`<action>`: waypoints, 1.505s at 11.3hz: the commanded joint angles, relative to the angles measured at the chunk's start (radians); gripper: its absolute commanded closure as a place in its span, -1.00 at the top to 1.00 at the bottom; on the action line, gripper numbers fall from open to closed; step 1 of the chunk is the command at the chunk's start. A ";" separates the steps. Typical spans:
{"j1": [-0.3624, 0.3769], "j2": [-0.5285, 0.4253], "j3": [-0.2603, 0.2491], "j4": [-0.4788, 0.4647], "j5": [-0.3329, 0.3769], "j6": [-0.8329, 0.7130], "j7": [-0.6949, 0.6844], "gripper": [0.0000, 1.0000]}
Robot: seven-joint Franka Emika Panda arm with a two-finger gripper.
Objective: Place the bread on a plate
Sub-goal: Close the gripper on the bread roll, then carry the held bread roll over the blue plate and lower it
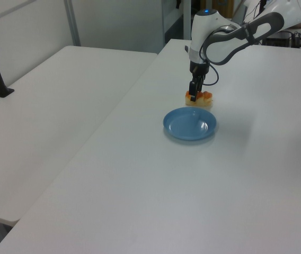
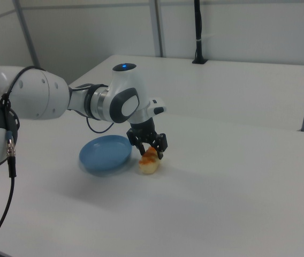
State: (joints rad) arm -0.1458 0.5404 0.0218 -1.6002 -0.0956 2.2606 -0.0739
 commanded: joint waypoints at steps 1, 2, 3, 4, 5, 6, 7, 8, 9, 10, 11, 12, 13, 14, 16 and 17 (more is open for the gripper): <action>-0.009 -0.002 -0.002 -0.036 0.002 0.014 -0.026 0.44; -0.009 -0.002 0.000 -0.041 0.002 0.013 -0.017 0.31; -0.009 -0.003 0.000 -0.040 0.010 0.005 -0.012 0.25; -0.009 -0.007 0.000 -0.038 0.013 0.001 0.006 0.17; -0.009 -0.016 0.000 -0.033 0.013 -0.006 0.040 0.17; -0.009 -0.043 0.007 -0.030 0.014 -0.027 0.063 0.17; -0.002 -0.065 0.012 -0.027 0.014 -0.059 0.077 0.17; 0.011 -0.083 0.027 -0.027 0.016 -0.073 0.110 0.17; 0.034 -0.094 0.039 -0.027 0.014 -0.075 0.149 0.17; 0.066 -0.108 0.041 -0.027 0.014 -0.075 0.179 0.17; 0.110 -0.109 0.041 -0.029 0.014 -0.075 0.210 0.17; 0.158 -0.105 0.041 -0.030 0.011 -0.075 0.248 0.18; 0.193 -0.097 0.041 -0.030 0.005 -0.073 0.278 0.18; 0.216 -0.091 0.041 -0.035 0.002 -0.072 0.296 0.18; 0.233 -0.059 0.040 -0.038 0.001 -0.070 0.313 0.19; 0.232 -0.047 0.040 -0.038 -0.004 -0.065 0.313 0.20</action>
State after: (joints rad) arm 0.0799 0.4762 0.0776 -1.6303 -0.0939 2.2057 0.2241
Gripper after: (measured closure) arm 0.401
